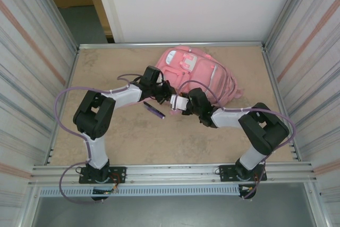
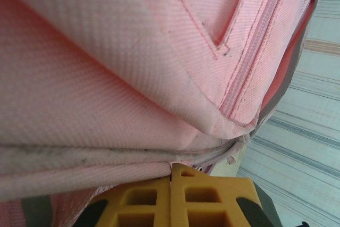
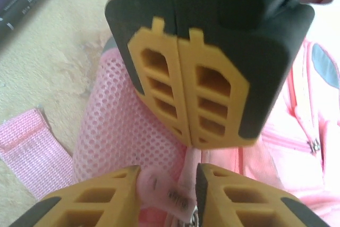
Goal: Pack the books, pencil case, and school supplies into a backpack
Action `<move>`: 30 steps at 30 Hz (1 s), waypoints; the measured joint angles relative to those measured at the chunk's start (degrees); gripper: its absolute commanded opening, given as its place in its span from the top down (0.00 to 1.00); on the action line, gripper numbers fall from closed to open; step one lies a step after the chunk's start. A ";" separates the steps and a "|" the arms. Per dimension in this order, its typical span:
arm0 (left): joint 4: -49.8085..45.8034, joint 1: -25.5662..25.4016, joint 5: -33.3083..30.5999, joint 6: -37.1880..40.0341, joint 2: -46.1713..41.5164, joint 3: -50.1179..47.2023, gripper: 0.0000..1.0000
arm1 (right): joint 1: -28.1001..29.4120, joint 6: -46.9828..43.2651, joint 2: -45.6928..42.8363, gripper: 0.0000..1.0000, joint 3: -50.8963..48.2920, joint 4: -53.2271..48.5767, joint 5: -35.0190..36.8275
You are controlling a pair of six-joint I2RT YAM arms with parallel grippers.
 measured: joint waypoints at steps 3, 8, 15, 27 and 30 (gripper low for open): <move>0.02 0.04 0.11 0.02 0.00 -0.07 1.00 | -0.50 1.99 -2.25 0.76 -1.92 0.20 -0.15; 0.07 0.48 0.57 0.07 -0.09 -0.55 1.00 | -1.66 5.20 -6.97 0.86 -4.20 0.24 -0.81; 0.13 0.79 2.16 0.48 -0.22 -0.61 1.00 | -5.38 12.00 -10.80 0.88 -6.78 -0.09 -6.10; -0.22 1.09 3.04 1.01 -0.42 -0.74 1.00 | -8.50 23.21 -19.41 1.00 -6.82 -8.57 -11.41; -1.03 1.79 3.28 1.49 -0.42 -0.74 1.00 | -8.61 25.97 -19.41 0.79 -6.23 -13.84 -9.84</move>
